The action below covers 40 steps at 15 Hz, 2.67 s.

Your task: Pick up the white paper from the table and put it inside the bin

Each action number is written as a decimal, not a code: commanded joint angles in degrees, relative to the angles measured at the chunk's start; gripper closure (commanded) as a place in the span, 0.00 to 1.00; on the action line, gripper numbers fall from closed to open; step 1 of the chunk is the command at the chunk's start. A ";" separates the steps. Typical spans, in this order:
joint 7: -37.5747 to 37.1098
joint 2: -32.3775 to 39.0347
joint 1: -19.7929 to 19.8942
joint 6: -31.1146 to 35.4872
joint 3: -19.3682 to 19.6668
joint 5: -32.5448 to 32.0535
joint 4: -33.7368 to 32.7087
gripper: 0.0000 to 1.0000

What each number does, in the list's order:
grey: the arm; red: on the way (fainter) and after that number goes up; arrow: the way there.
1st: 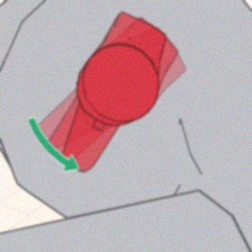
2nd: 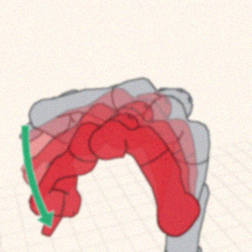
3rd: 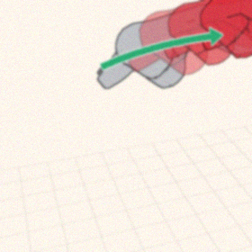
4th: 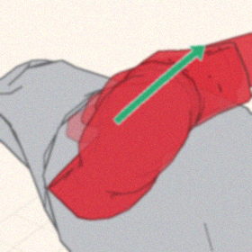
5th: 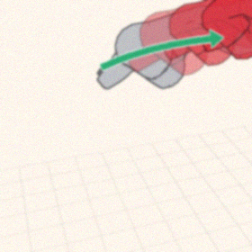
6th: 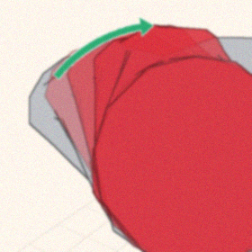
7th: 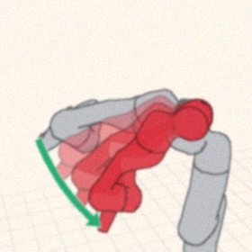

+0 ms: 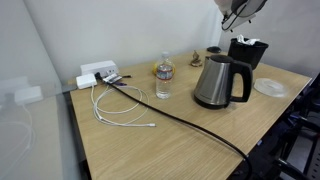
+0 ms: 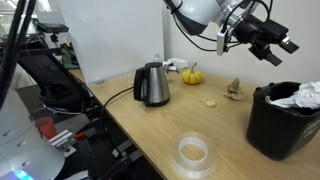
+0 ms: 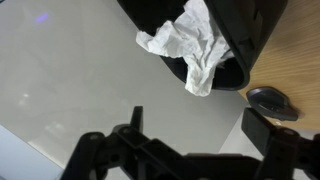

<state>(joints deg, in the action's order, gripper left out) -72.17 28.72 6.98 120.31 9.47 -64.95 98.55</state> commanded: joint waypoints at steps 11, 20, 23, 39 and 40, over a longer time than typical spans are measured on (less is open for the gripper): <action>4.31 2.43 1.58 -6.73 2.79 19.51 -11.82 0.68; 5.86 6.77 1.85 -12.31 4.87 25.82 -15.12 1.00; 4.06 8.51 1.56 -12.98 6.35 25.10 -17.01 1.00; 6.50 11.79 2.83 -15.12 7.33 36.57 -21.02 1.00; 6.13 12.00 2.48 -14.34 7.90 35.79 -20.89 1.00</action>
<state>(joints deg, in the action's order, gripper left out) -67.18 39.03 9.66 105.57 16.15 -30.33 79.67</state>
